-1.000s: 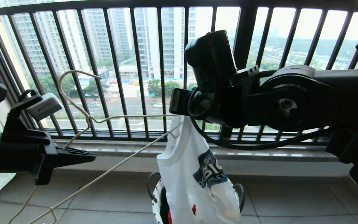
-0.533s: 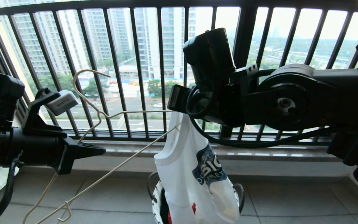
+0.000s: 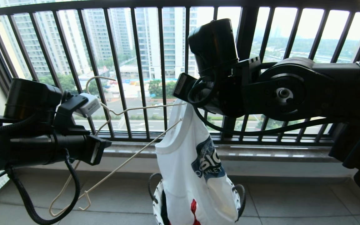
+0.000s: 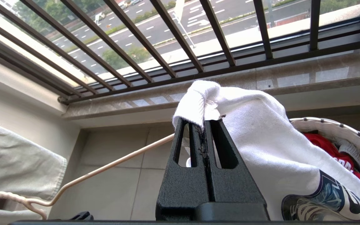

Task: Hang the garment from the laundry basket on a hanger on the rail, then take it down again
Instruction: Hang the clothes on the clothes rack

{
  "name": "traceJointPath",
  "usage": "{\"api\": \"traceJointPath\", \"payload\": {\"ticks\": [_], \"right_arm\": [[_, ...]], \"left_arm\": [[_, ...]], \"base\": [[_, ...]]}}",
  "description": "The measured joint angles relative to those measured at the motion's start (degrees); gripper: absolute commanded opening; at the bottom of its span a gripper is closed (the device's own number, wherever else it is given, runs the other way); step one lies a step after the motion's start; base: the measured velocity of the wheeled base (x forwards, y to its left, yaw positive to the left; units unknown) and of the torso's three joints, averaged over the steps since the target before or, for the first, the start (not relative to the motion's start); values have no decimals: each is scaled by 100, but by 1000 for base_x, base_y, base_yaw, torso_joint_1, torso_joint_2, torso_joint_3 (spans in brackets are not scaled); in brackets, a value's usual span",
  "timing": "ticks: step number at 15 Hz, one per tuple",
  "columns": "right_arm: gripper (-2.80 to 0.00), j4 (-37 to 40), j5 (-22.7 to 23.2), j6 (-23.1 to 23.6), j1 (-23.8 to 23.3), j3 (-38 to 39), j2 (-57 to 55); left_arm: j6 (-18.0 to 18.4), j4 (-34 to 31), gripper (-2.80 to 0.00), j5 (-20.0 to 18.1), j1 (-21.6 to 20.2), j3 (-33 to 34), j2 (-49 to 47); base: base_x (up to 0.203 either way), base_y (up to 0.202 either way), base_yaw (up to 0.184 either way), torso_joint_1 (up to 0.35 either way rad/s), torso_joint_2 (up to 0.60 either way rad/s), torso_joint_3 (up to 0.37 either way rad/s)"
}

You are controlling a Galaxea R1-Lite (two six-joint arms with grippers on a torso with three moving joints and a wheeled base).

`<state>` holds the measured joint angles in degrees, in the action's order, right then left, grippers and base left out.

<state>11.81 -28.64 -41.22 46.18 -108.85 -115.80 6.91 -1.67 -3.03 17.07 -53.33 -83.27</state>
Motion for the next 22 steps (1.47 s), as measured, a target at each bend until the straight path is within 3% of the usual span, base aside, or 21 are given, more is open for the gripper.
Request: {"api": "traceJointPath", "payload": {"ticks": [7, 14, 22], "right_arm": [[-280, 0, 207, -117, 418, 213, -57], [-280, -7, 226, -123, 600, 320, -93], [-280, 0, 262, -104, 1046, 612, 26]], "left_arm": [[-772, 190, -280, 129, 796, 33, -274], [-891, 343, -280, 492, 853, 2, -521], [-1148, 930, -280, 562, 859, 33, -805]], "base": [[0, 0, 0, 0, 0, 0], [0, 0, 0, 0, 0, 0], [0, 0, 0, 0, 0, 0]]}}
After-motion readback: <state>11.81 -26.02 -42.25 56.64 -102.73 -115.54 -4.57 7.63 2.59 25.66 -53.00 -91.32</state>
